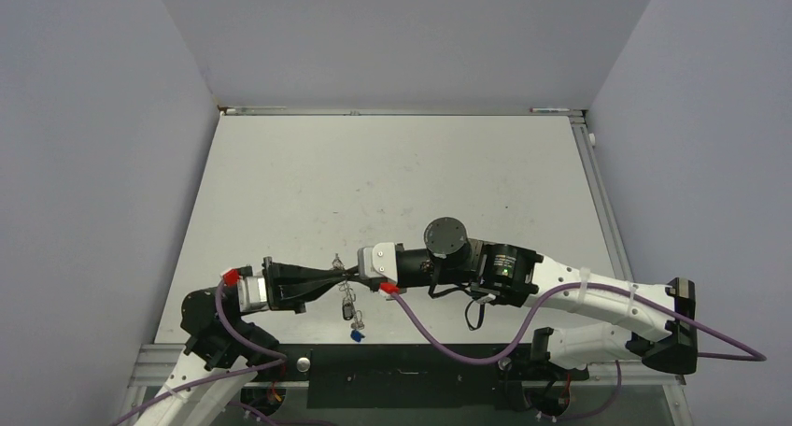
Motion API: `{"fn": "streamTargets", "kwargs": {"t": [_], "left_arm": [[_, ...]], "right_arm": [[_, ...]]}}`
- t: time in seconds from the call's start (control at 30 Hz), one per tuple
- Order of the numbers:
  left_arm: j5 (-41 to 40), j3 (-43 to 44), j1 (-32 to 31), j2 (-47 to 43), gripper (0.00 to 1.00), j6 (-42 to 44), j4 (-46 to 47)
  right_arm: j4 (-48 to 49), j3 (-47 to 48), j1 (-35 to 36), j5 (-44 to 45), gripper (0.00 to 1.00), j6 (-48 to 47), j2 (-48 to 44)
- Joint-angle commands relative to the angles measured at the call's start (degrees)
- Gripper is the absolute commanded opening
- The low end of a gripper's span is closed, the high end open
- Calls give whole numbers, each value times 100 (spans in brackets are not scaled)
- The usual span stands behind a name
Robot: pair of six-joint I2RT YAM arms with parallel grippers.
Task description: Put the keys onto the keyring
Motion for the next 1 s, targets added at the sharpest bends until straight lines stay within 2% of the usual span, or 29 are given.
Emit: {"fn": "streamTargets", "kwargs": {"t": [0.0, 0.13, 0.17, 0.2, 0.27, 0.3, 0.37, 0.63, 0.73, 0.8, 0.9, 0.97], "left_arm": [[-122, 73, 44, -58, 0, -19, 399], [-127, 83, 40, -75, 0, 48, 311], [-137, 82, 44, -79, 3, 90, 256], [-150, 98, 44, -93, 12, 140, 181], [-167, 132, 39, -182, 37, 266, -2], [-189, 135, 35, -231, 45, 297, -43], [-283, 139, 30, -315, 51, 365, -124], [-520, 299, 21, -317, 54, 786, -800], [-755, 407, 21, -236, 54, 984, -1118], [-958, 464, 20, -265, 54, 1100, -1319], [-1181, 460, 21, -390, 54, 1211, -1457], [-1318, 460, 21, -461, 54, 1216, -1573]], "right_arm": [[713, -115, -135, -194, 5, 86, -66], [610, -104, -417, -380, 5, 71, -83], [440, -39, -490, -408, 5, 13, -71], [220, 67, -549, -394, 5, -60, -42], [-392, 323, -622, -176, 5, -213, 68], [-687, 486, -641, -24, 5, -288, 149], [-1324, 860, -646, 274, 5, -423, 343], [-2920, 2263, -662, 1682, 5, -579, 1279], [-3202, 2979, -563, 2225, 5, -640, 1775], [-3139, 3374, -469, 2284, 5, -706, 2015], [-2928, 3401, -482, 2073, 5, -801, 2086], [-3346, 3341, -557, 2245, 5, -740, 2209]]}}
